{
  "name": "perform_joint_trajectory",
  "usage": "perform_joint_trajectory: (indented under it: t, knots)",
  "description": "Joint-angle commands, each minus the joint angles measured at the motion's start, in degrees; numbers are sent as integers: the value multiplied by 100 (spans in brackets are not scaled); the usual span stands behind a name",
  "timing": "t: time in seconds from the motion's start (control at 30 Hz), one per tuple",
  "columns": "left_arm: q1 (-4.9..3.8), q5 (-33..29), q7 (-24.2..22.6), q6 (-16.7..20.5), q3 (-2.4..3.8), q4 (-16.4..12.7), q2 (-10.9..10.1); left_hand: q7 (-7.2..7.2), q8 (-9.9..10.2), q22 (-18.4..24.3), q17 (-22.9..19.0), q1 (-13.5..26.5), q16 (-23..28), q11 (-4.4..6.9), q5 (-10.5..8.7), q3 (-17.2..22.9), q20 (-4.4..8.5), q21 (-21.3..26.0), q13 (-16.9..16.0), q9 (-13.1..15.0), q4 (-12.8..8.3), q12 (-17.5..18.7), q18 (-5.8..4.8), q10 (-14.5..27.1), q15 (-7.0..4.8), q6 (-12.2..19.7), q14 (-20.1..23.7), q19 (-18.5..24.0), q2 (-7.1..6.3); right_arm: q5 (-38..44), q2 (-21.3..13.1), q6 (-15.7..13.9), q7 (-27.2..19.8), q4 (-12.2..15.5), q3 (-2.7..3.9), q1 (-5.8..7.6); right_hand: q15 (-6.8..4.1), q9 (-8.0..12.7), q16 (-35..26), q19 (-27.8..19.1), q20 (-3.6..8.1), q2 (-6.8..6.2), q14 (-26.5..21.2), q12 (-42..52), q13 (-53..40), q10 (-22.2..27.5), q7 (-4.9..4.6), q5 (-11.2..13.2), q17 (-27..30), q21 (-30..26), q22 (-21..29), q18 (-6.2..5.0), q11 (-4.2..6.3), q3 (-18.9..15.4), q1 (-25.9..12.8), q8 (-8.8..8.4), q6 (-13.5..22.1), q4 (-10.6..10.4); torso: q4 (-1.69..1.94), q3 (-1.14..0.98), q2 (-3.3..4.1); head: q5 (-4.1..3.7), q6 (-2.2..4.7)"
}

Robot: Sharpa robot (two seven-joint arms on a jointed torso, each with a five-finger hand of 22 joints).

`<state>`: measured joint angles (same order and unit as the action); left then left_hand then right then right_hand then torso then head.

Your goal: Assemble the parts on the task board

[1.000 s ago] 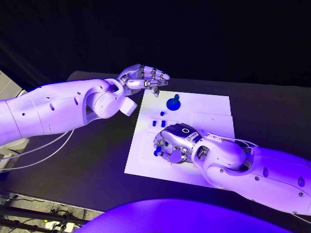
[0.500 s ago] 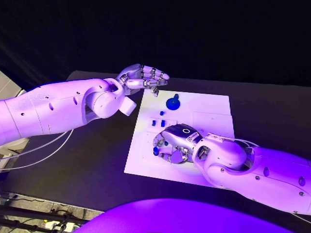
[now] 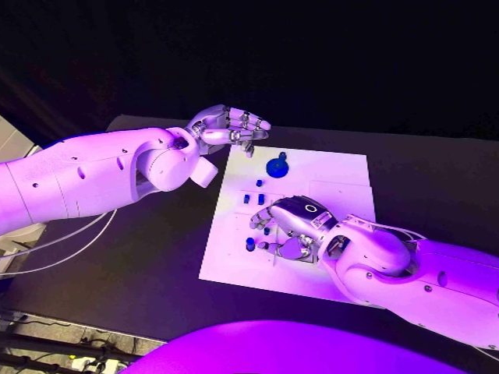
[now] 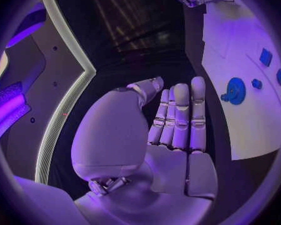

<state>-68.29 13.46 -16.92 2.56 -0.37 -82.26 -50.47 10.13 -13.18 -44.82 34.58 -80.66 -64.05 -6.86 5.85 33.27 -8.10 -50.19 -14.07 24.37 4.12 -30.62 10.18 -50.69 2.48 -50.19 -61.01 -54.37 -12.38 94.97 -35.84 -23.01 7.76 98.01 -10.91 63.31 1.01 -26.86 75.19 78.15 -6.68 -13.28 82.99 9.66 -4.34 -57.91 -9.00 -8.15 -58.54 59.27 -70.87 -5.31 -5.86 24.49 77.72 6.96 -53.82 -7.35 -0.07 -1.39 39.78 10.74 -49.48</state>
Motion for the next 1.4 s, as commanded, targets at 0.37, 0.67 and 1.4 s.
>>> perform_joint_trajectory:
  t: [0.37,0.67,1.4]
  knots:
    - [-5,-31,-87,-16,3,-19,-33,11,-27,9,-7,10,26,-3,9,-39,-1,26,8,4,-1,16,38,65,24,14,21,-35,45,-2511,-1507,-33,-176,568,102,675,-254,-32,97,329,212,-134,141,1300,-746,-1585,128,-40,-190,497,-335,19,306,-246,-116,129,-178,-314,-52,19,-49,-412,134]
    - [-3,-57,-116,21,-7,-24,-40,9,-29,10,-7,1,27,0,11,-37,-1,28,6,5,-5,10,39,57,22,11,22,-36,52,-3108,-2548,571,589,936,54,768,-265,-383,982,710,242,201,465,6996,-7143,-2298,150,-29,-1870,1582,-1102,230,312,-1174,-166,972,375,-917,-129,24,-123,-738,128]
    - [5,-68,-90,-27,-26,-69,-75,10,-31,11,-7,-1,28,0,12,-39,0,30,5,6,-5,5,39,50,22,8,23,-36,53,-2077,-2469,-77,1793,1164,-41,163,-296,-289,1374,933,270,568,636,7744,-8194,-2931,242,5,-2818,2277,-1524,363,379,-2076,-794,1380,252,-946,-166,29,-154,-874,89]
